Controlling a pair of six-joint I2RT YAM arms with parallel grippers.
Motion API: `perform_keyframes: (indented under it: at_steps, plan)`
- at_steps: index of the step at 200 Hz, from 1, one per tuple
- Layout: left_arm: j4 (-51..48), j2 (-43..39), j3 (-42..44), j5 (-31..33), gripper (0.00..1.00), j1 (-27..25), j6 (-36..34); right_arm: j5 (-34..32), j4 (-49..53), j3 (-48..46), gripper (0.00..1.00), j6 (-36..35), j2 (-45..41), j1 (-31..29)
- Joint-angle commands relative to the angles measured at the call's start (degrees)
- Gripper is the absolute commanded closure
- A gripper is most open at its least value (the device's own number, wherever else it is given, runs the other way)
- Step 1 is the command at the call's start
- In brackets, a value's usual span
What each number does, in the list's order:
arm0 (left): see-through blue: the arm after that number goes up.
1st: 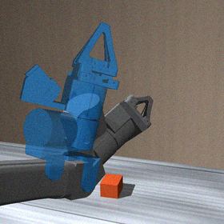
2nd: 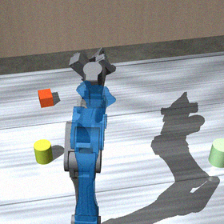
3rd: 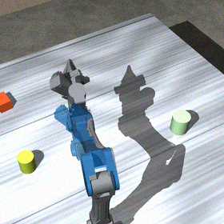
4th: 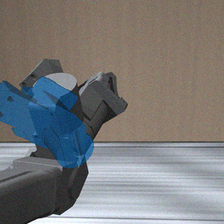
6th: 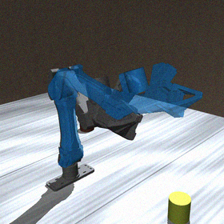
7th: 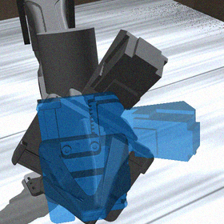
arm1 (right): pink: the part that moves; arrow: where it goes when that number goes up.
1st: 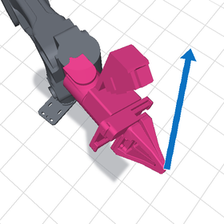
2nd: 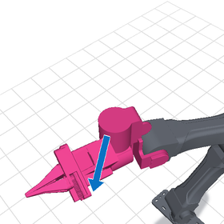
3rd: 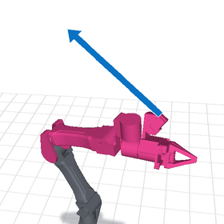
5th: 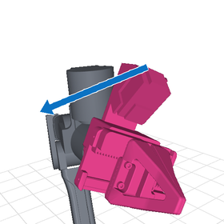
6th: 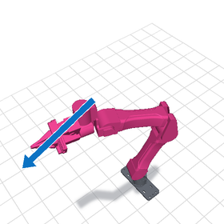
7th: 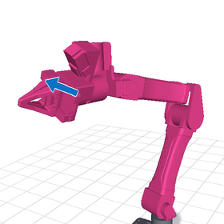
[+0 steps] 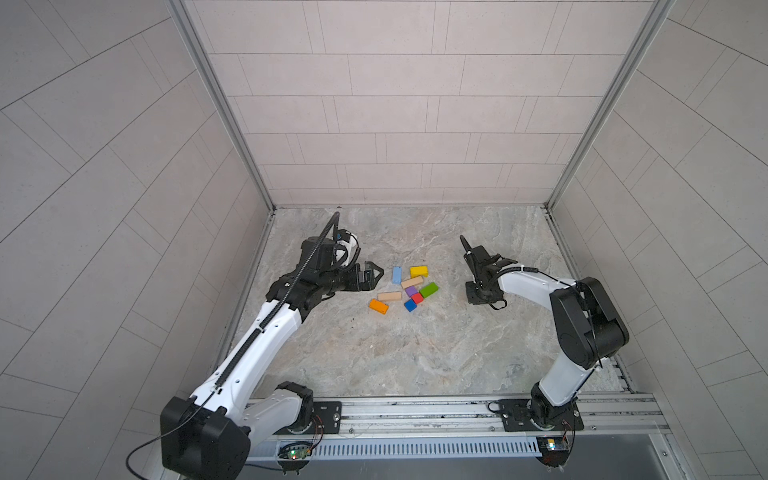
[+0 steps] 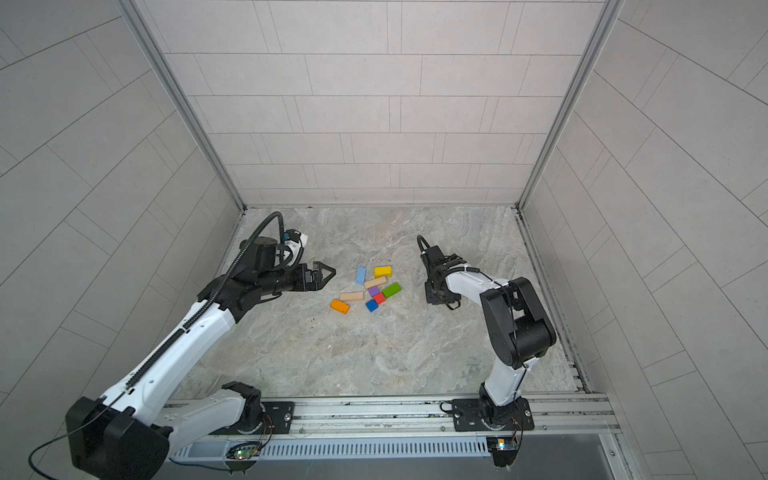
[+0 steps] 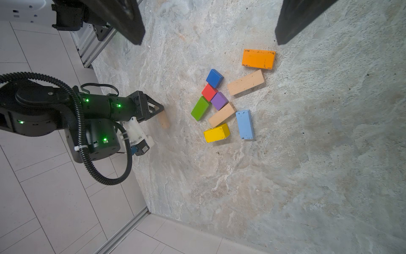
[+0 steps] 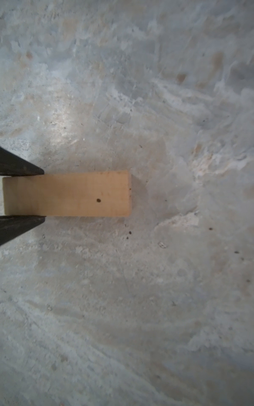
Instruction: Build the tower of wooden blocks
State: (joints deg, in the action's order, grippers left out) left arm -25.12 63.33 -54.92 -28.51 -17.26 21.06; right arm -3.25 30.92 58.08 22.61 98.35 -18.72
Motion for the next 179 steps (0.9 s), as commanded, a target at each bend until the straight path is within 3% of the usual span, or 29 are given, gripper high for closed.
perform_keyframes:
  at_steps: [1, 80, 179]
  plan:
    - [0.78, 0.08, 0.55, -0.48, 0.0, 0.28, 0.12, -0.36, 0.28, -0.65, 0.65, 0.51, -0.06, 0.25]
    - [0.78, -0.05, 0.52, -0.29, 0.0, 0.25, 0.03, 1.34, 0.37, -0.7, 0.6, 0.41, -1.62, 0.26]
    - [0.78, -0.22, 0.6, -0.23, 0.0, 0.27, 0.03, 0.85, 1.38, -0.17, 0.6, 0.52, -2.25, 0.26]
